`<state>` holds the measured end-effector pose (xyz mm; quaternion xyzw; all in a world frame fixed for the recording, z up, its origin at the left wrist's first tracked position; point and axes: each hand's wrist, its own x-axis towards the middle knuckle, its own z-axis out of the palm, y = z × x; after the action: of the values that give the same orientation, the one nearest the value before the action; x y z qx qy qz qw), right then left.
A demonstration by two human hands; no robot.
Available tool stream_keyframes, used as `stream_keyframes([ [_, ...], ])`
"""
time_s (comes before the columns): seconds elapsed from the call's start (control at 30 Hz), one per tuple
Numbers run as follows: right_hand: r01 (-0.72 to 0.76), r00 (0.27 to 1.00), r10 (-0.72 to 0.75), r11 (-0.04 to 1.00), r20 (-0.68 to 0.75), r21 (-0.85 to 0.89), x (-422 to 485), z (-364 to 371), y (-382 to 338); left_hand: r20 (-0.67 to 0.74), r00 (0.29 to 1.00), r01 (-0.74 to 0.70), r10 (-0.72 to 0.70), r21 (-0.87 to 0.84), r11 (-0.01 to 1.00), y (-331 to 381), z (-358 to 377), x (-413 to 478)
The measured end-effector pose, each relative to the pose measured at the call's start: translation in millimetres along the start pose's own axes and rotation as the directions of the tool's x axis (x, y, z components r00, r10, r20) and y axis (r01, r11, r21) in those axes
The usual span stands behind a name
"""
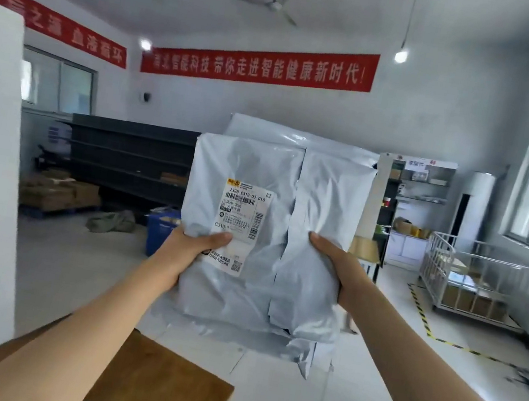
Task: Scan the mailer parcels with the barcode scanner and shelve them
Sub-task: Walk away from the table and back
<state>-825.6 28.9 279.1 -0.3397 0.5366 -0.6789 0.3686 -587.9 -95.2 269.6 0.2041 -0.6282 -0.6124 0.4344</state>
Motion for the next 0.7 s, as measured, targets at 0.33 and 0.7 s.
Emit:
stream_keyframes([
  [0.33,0.035,0.991,-0.032,0.999,-0.134,0.019,155.2,-189.9,-8.9,0.198,0.980,0.041,-0.036,-0.022,0.999,-89.4,164.0,191.7],
  [0.7,0.125,0.984,-0.123,0.992,-0.125,0.005,435.3,-240.3,-50.3,0.163,0.981,-0.104,0.108,-0.029,0.994,-122.6,188.5,472.2],
])
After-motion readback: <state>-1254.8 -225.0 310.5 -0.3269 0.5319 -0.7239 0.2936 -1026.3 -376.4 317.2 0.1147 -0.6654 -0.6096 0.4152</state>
